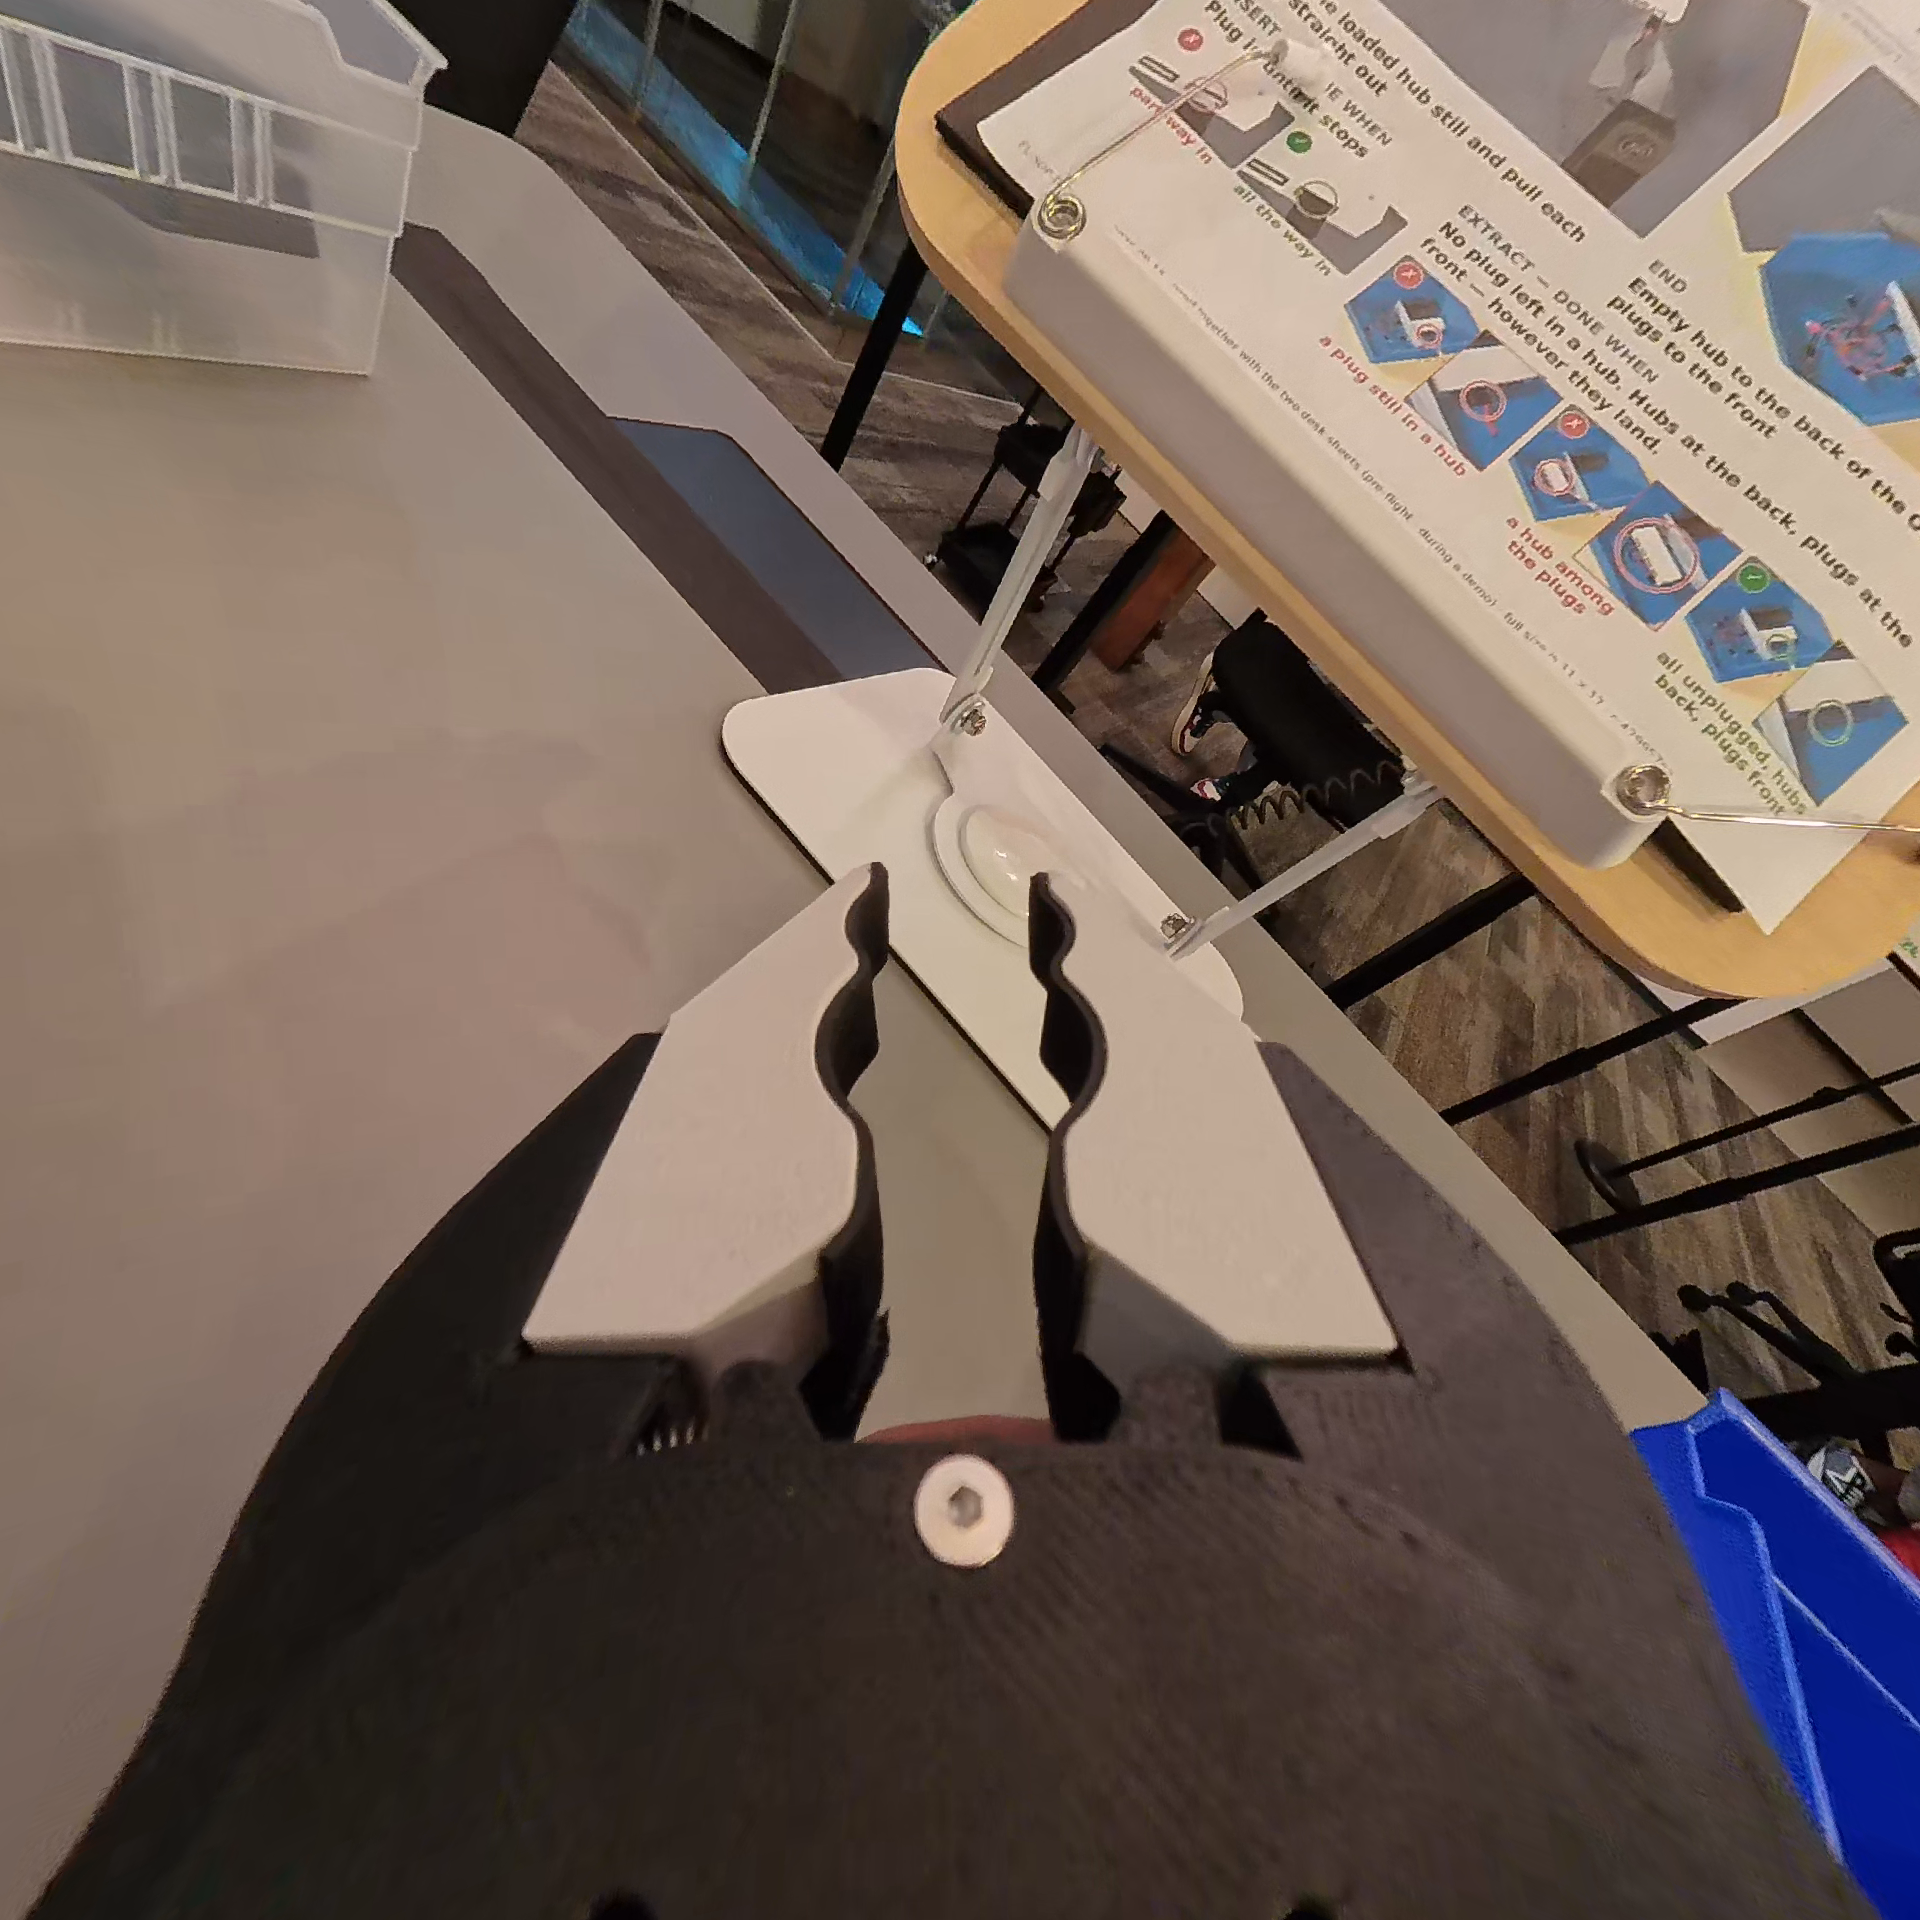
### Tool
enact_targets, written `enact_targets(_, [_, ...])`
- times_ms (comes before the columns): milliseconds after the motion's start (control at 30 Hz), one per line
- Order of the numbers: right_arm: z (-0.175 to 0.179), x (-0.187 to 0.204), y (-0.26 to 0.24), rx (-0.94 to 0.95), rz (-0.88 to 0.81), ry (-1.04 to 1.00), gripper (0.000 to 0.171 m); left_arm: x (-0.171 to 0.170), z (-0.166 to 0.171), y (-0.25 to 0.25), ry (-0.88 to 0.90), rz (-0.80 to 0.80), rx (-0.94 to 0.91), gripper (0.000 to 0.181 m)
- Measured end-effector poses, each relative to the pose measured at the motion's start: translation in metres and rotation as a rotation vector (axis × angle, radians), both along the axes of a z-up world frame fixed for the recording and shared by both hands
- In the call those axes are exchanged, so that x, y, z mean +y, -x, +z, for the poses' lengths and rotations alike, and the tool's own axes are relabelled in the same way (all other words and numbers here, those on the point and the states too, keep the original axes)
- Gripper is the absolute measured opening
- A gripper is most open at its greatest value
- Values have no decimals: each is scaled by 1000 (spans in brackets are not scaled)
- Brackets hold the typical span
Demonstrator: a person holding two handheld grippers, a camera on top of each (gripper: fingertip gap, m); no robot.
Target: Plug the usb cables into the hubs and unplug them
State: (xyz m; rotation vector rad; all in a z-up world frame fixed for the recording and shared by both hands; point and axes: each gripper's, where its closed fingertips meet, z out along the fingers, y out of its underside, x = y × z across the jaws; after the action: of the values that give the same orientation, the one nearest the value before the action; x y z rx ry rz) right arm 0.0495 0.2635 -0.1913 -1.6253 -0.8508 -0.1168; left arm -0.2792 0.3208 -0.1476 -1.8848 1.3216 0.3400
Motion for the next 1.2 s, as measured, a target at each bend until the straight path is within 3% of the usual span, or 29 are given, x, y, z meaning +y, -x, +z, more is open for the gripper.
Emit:
enact_targets(167, [-4, 2, -2, -5, 0, 9, 24, 12, -50, 4, 102, 18, 89, 67])
enact_targets(367, [-6, 5, -6, 0, -3, 15, 23, 33, -81, 10, 75, 62, 200, 59])
enact_targets(600, [-7, 6, -7, 3, -4, 22, 22, 41, -84, 16, 45, 62, 187, 50])
enact_targets(733, [-7, 6, -7, 1, -4, 20, 22, 43, -87, 20, 5, 62, 233, 24])
enact_targets(867, [-7, 7, -8, 3, -5, 22, 22, 45, -85, 23, -43, 71, 213, 13])
enact_targets(1133, [-9, 6, -8, 0, -2, 24, 22, 49, -77, 31, -84, 83, 223, 12])
enact_targets(1200, [-8, 7, -8, 3, -4, 25, 22, 52, -79, 36, -81, 102, 250, 25])
